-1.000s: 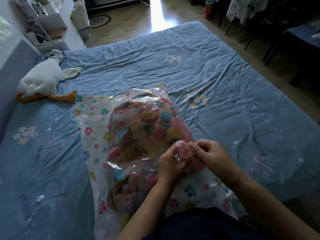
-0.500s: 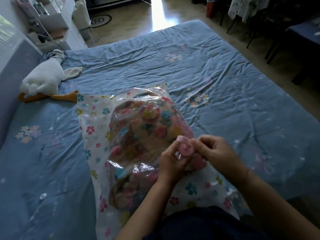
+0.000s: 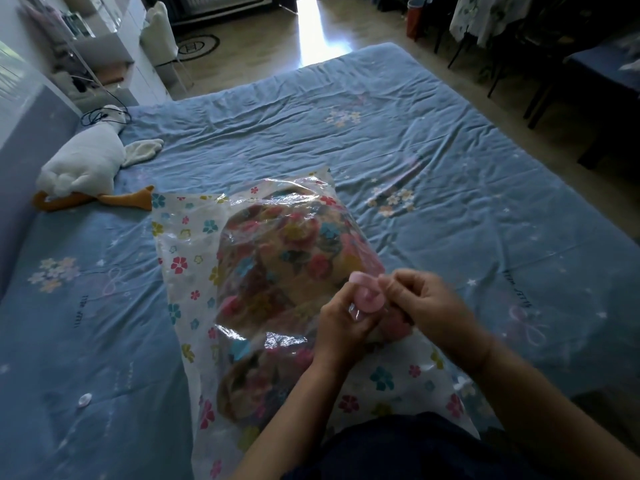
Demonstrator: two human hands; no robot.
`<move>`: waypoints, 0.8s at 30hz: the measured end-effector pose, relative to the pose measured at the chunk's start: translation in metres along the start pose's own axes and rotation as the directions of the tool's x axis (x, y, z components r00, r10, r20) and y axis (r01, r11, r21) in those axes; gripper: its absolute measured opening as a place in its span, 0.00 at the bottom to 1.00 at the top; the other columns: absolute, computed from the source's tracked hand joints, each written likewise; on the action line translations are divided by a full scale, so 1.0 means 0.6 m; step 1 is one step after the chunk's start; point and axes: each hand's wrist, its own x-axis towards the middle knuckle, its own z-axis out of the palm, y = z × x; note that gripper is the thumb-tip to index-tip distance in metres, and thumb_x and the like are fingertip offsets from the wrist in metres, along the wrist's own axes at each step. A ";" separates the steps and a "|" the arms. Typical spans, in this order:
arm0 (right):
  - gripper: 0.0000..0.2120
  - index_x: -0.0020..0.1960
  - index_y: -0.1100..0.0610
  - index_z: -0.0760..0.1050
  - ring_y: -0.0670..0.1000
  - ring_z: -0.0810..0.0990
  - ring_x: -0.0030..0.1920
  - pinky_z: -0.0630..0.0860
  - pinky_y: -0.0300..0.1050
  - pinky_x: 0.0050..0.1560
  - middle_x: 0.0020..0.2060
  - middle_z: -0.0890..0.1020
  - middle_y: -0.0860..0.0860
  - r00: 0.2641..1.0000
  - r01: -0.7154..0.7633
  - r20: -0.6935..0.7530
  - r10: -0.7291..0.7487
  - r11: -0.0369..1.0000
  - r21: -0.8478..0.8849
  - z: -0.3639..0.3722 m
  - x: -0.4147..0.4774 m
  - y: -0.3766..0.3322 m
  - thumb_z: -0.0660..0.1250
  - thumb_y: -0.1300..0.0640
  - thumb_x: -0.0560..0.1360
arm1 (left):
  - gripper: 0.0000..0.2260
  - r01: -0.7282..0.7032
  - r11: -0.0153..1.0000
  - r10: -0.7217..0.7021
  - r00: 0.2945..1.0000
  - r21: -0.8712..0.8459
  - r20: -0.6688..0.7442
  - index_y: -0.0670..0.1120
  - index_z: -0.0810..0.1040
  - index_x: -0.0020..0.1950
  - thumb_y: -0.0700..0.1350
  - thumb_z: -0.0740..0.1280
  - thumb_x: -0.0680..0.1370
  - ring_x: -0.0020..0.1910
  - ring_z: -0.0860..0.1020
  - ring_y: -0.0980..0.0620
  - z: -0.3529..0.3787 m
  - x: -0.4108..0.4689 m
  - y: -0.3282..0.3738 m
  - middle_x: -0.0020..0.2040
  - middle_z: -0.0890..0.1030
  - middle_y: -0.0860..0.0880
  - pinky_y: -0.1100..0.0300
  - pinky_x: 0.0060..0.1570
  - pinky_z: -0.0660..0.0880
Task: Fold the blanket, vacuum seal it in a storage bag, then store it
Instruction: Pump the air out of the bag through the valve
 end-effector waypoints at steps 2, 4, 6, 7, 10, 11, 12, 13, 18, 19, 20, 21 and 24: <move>0.20 0.32 0.65 0.69 0.45 0.67 0.25 0.66 0.34 0.28 0.23 0.70 0.48 0.986 0.152 0.047 -0.158 0.981 0.117 -0.011 -0.004 -0.056 0.63 0.52 0.76 | 0.17 -0.012 1.000 0.012 1.000 0.008 0.003 0.48 0.80 0.56 0.47 0.77 0.69 0.47 0.81 0.61 -0.004 0.005 -0.007 0.49 0.84 0.55 0.64 0.46 0.77; 0.19 0.32 0.63 0.69 0.45 0.68 0.25 0.66 0.33 0.29 0.24 0.71 0.48 0.959 0.239 0.104 -0.264 0.949 0.207 -0.020 -0.008 -0.085 0.62 0.53 0.77 | 0.17 -0.009 1.000 0.009 1.000 0.017 0.014 0.48 0.80 0.57 0.44 0.77 0.70 0.49 0.82 0.59 -0.006 0.006 -0.012 0.50 0.84 0.55 0.60 0.48 0.78; 0.18 0.32 0.63 0.70 0.46 0.68 0.25 0.66 0.35 0.28 0.24 0.71 0.50 0.968 0.209 0.097 -0.232 0.957 0.203 -0.017 -0.003 -0.070 0.63 0.53 0.77 | 0.18 -0.008 1.000 0.008 1.000 0.024 0.005 0.49 0.80 0.57 0.44 0.77 0.69 0.49 0.82 0.59 -0.005 0.004 -0.015 0.50 0.84 0.55 0.59 0.48 0.78; 0.17 0.33 0.62 0.71 0.46 0.68 0.25 0.66 0.36 0.28 0.24 0.71 0.50 0.984 0.155 0.066 -0.165 0.978 0.139 -0.012 0.002 -0.046 0.64 0.52 0.76 | 0.17 -0.007 1.000 0.007 1.000 0.029 -0.003 0.50 0.80 0.57 0.44 0.78 0.69 0.48 0.81 0.60 -0.005 0.004 -0.015 0.49 0.84 0.56 0.61 0.47 0.77; 0.20 0.32 0.56 0.73 0.45 0.71 0.26 0.70 0.44 0.32 0.25 0.73 0.48 0.997 -0.079 0.007 0.081 0.985 -0.156 0.001 0.012 0.030 0.66 0.41 0.72 | 0.17 -0.011 0.999 0.011 1.000 0.046 0.002 0.56 0.78 0.55 0.45 0.78 0.70 0.45 0.80 0.65 -0.006 0.003 -0.007 0.46 0.82 0.65 0.67 0.45 0.76; 0.20 0.31 0.55 0.74 0.45 0.72 0.27 0.71 0.46 0.33 0.25 0.74 0.48 0.992 -0.120 -0.002 0.122 0.968 -0.221 0.003 0.012 0.041 0.66 0.39 0.70 | 0.17 -0.015 0.999 0.014 1.000 0.049 0.013 0.57 0.76 0.55 0.45 0.77 0.70 0.45 0.80 0.65 -0.006 0.001 -0.005 0.46 0.81 0.67 0.68 0.45 0.76; 0.20 0.31 0.54 0.74 0.45 0.72 0.27 0.71 0.47 0.33 0.25 0.74 0.47 0.993 -0.115 -0.017 0.114 0.960 -0.256 0.005 0.011 0.040 0.66 0.39 0.70 | 0.17 -0.017 0.999 0.016 1.000 0.052 0.013 0.58 0.76 0.55 0.45 0.77 0.71 0.45 0.80 0.65 -0.007 0.001 -0.005 0.46 0.81 0.68 0.68 0.45 0.76; 0.21 0.31 0.56 0.75 0.44 0.72 0.27 0.71 0.44 0.32 0.24 0.74 0.47 0.998 -0.069 -0.029 0.063 0.964 -0.256 0.006 0.009 0.028 0.65 0.40 0.72 | 0.17 -0.014 0.999 0.014 1.000 0.050 0.010 0.57 0.76 0.54 0.44 0.77 0.70 0.45 0.81 0.64 -0.007 0.002 -0.006 0.46 0.81 0.66 0.67 0.44 0.77; 0.21 0.30 0.61 0.71 0.43 0.65 0.25 0.64 0.32 0.28 0.23 0.68 0.55 0.952 0.307 -0.051 -0.303 0.946 0.101 -0.010 -0.005 -0.081 0.63 0.50 0.77 | 0.19 -0.015 0.998 0.013 1.000 0.066 0.027 0.50 0.80 0.59 0.46 0.77 0.69 0.51 0.81 0.60 -0.005 0.014 -0.018 0.52 0.84 0.57 0.57 0.51 0.78; 0.19 0.29 0.57 0.69 0.43 0.65 0.25 0.64 0.32 0.28 0.24 0.67 0.55 0.941 0.339 -0.051 -0.336 0.934 0.115 -0.013 -0.004 -0.082 0.63 0.51 0.77 | 0.20 -0.020 0.998 0.018 0.999 0.065 0.027 0.50 0.80 0.60 0.46 0.78 0.69 0.51 0.81 0.60 -0.005 0.013 -0.020 0.53 0.84 0.56 0.56 0.51 0.78; 0.19 0.29 0.55 0.69 0.43 0.65 0.25 0.64 0.32 0.28 0.23 0.67 0.53 0.942 0.334 -0.059 -0.330 0.938 0.091 -0.012 -0.001 -0.071 0.63 0.52 0.77 | 0.20 -0.025 0.997 0.023 0.999 0.067 0.025 0.51 0.80 0.60 0.47 0.78 0.69 0.51 0.81 0.60 -0.004 0.013 -0.020 0.53 0.84 0.57 0.56 0.51 0.79; 0.19 0.29 0.55 0.68 0.43 0.65 0.25 0.64 0.34 0.28 0.23 0.67 0.50 0.957 0.281 -0.077 -0.278 0.959 0.034 -0.010 0.005 -0.048 0.64 0.51 0.76 | 0.20 -0.030 0.997 0.029 0.999 0.067 0.020 0.51 0.80 0.59 0.47 0.78 0.69 0.50 0.81 0.60 -0.004 0.012 -0.019 0.52 0.84 0.57 0.56 0.50 0.79; 0.24 0.29 0.57 0.70 0.43 0.67 0.25 0.66 0.42 0.30 0.23 0.69 0.46 0.996 -0.006 -0.091 -0.018 0.967 -0.254 -0.006 0.020 0.035 0.66 0.40 0.73 | 0.17 -0.040 0.997 0.039 0.999 0.073 0.025 0.59 0.78 0.56 0.51 0.76 0.69 0.46 0.81 0.63 -0.002 0.009 -0.006 0.47 0.82 0.66 0.62 0.46 0.78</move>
